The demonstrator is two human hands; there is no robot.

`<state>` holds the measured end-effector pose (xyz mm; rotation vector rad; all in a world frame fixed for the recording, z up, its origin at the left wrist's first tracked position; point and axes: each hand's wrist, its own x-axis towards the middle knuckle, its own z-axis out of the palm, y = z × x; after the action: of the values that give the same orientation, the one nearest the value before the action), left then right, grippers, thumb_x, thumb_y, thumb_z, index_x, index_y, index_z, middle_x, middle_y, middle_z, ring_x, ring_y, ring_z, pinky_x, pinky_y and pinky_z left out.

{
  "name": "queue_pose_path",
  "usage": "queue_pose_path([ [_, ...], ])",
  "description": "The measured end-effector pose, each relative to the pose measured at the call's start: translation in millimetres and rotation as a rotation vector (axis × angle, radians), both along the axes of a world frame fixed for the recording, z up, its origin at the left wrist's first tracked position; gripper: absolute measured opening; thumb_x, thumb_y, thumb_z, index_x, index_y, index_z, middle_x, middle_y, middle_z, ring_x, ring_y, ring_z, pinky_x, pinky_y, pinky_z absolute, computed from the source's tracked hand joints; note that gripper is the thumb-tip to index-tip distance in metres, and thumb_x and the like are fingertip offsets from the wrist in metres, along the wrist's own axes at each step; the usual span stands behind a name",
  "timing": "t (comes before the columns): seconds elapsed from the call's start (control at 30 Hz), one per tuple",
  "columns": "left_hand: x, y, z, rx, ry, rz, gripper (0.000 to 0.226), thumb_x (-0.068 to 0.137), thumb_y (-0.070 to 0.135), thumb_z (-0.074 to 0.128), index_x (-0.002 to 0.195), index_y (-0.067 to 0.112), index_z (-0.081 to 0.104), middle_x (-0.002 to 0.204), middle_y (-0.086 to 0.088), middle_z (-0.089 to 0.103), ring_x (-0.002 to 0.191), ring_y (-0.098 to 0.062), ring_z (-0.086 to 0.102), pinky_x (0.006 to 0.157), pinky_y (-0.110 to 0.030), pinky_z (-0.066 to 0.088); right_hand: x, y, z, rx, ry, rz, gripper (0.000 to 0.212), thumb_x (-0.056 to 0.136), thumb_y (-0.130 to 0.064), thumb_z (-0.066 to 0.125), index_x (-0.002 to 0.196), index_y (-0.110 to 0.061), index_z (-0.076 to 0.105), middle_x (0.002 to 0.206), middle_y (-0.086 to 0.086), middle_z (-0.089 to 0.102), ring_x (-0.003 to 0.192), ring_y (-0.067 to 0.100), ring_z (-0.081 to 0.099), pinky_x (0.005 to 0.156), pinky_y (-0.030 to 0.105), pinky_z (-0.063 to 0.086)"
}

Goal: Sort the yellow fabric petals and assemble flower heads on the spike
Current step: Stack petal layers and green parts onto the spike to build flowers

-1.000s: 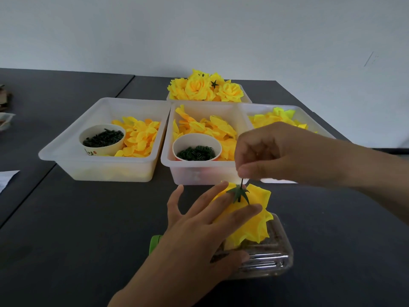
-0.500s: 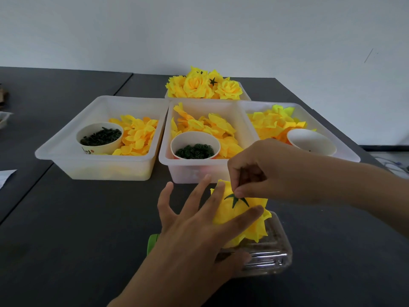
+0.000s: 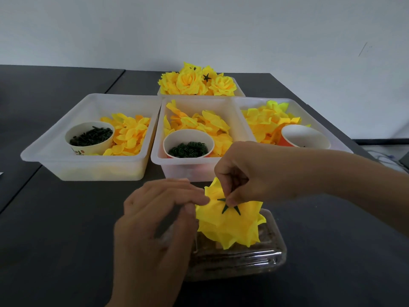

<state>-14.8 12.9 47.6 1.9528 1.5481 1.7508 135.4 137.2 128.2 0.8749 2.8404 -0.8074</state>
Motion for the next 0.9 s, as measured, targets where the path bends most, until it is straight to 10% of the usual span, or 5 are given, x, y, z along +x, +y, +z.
queue_pose_path([
  [0.9,-8.3,-30.5,20.6,0.02,-0.185,0.08,0.019,0.09,0.024,0.049,0.092,0.023,0.067,0.093,0.011,0.068,0.095,-0.006,0.064,0.08,-0.009,0.042,8.0,-12.3,-12.6,0.085,0.078,-0.109,0.011,0.08,-0.024,0.075,0.073,-0.02,0.068,0.067,-0.008,0.068,0.061,0.0,0.061,0.054,0.013,0.045],
])
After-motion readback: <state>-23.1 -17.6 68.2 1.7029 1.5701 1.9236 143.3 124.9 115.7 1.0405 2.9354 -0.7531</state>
